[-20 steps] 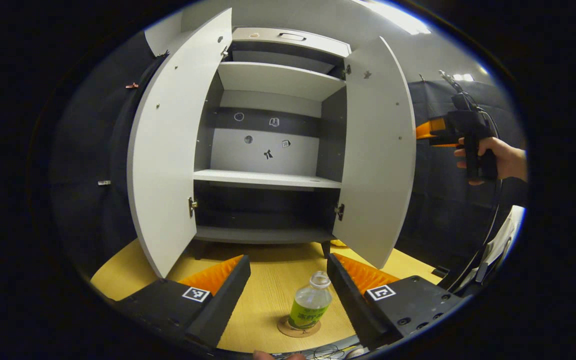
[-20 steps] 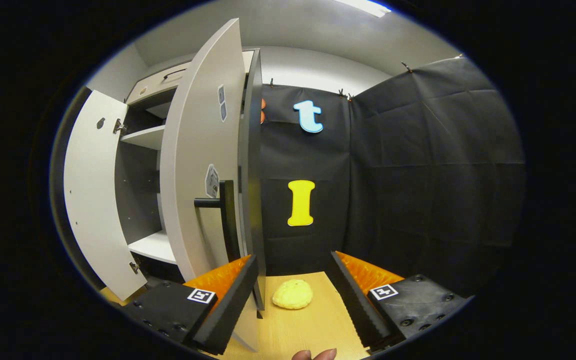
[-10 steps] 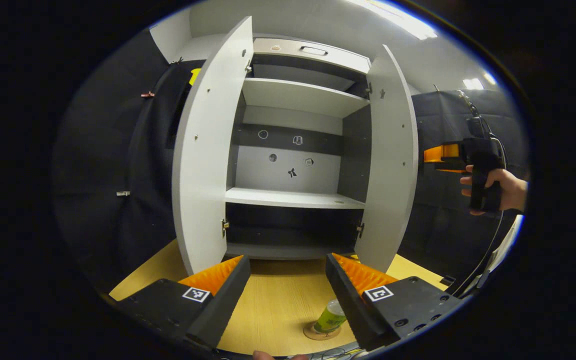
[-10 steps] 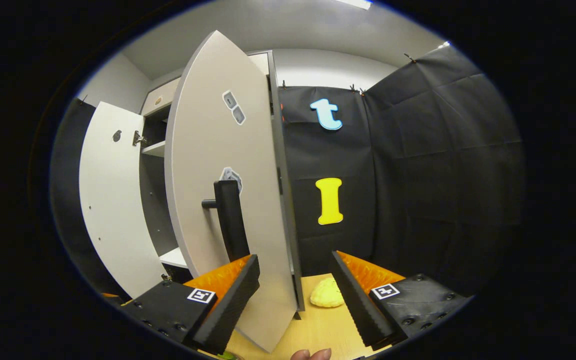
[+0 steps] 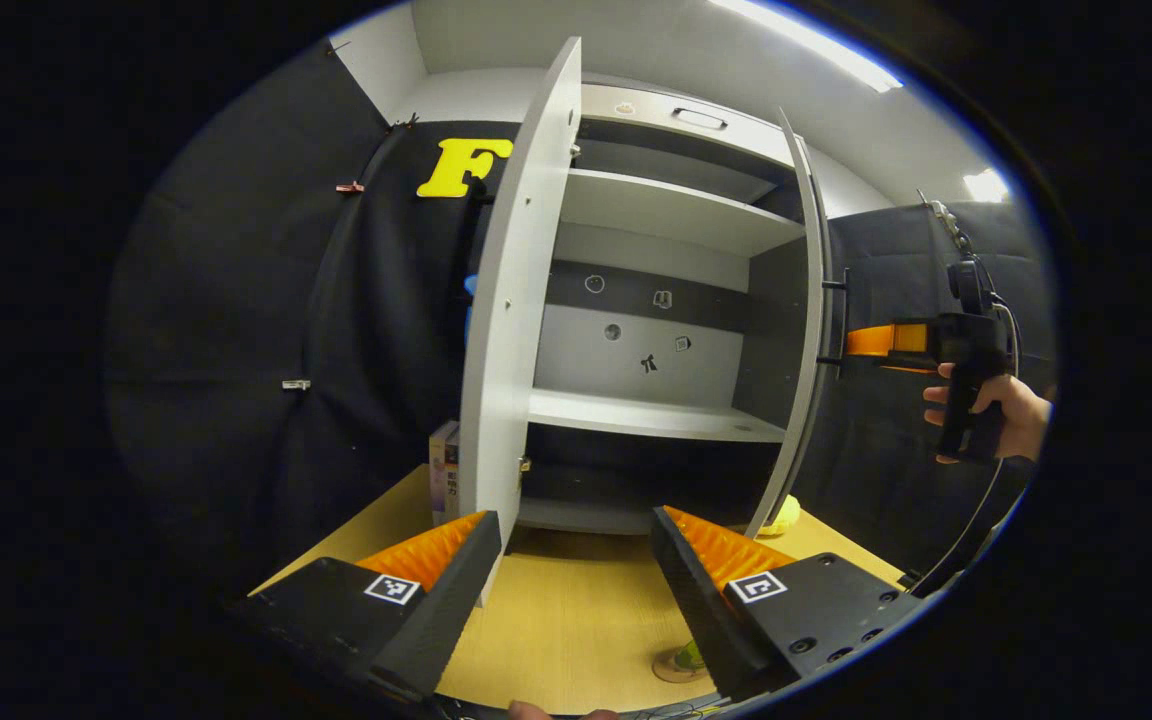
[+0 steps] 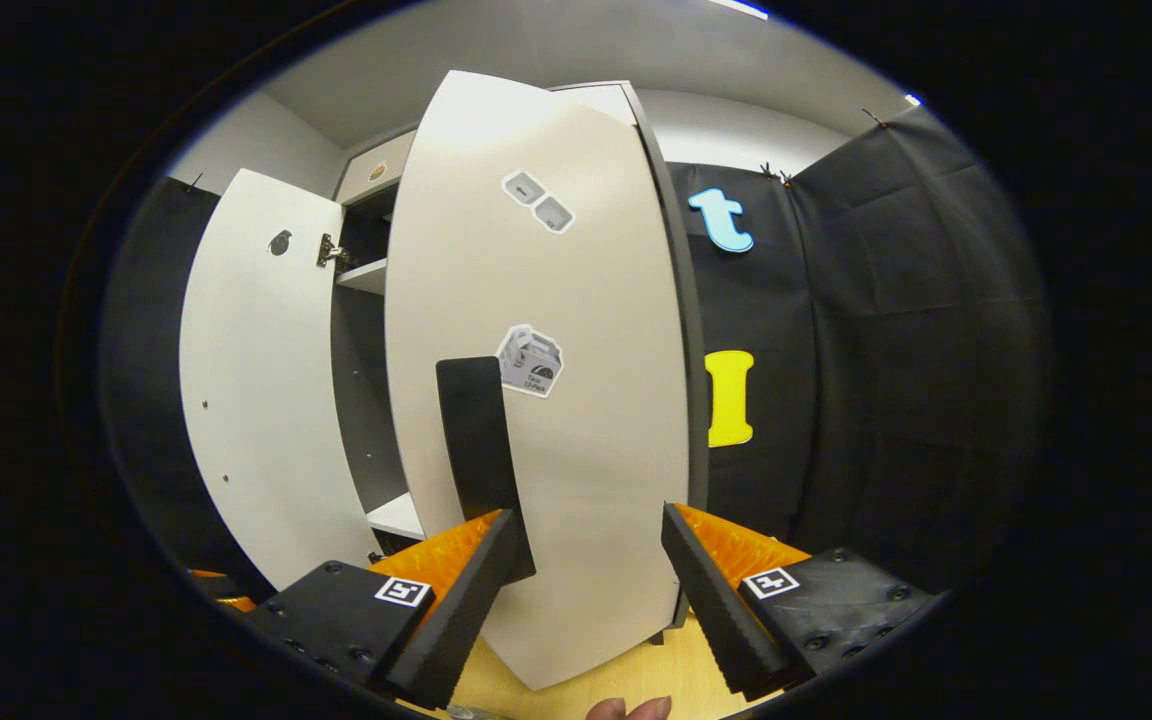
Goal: Grasp the bottle in the cabinet with the left hand and place it on the coaster, then close the right door with the right hand and the left door with the left hand.
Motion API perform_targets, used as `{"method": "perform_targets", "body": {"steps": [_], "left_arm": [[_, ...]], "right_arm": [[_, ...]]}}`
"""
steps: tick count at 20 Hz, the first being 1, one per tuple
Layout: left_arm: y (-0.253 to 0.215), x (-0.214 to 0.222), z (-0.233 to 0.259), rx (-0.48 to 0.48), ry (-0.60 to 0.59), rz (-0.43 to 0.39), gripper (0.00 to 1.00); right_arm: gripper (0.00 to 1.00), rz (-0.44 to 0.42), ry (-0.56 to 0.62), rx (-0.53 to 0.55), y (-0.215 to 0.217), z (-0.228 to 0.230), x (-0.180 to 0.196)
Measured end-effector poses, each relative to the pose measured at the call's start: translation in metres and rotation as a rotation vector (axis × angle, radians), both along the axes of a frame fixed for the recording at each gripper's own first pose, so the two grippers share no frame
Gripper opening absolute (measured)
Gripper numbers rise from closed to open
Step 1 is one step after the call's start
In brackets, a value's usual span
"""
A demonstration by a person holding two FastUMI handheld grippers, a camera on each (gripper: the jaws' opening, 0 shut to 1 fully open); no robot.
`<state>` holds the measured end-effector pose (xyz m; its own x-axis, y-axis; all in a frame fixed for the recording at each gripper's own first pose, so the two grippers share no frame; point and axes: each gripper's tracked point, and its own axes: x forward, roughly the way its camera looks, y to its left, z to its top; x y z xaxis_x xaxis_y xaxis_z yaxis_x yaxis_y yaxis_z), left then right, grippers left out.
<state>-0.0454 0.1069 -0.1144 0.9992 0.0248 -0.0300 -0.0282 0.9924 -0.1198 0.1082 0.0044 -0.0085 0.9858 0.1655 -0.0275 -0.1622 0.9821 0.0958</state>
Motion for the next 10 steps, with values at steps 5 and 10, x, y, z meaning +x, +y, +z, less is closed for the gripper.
{"method": "perform_targets", "body": {"steps": [5, 10], "left_arm": [[0.041, -0.006, 0.017, -0.020, 0.023, 0.075, 0.95], [0.086, -0.001, 0.057, -0.055, 0.000, 0.127, 0.95]], "right_arm": [[0.98, -0.002, 0.003, 0.012, 0.020, -0.001, 0.020], [0.97, -0.028, 0.003, -0.002, 0.029, -0.002, 0.031]]}}
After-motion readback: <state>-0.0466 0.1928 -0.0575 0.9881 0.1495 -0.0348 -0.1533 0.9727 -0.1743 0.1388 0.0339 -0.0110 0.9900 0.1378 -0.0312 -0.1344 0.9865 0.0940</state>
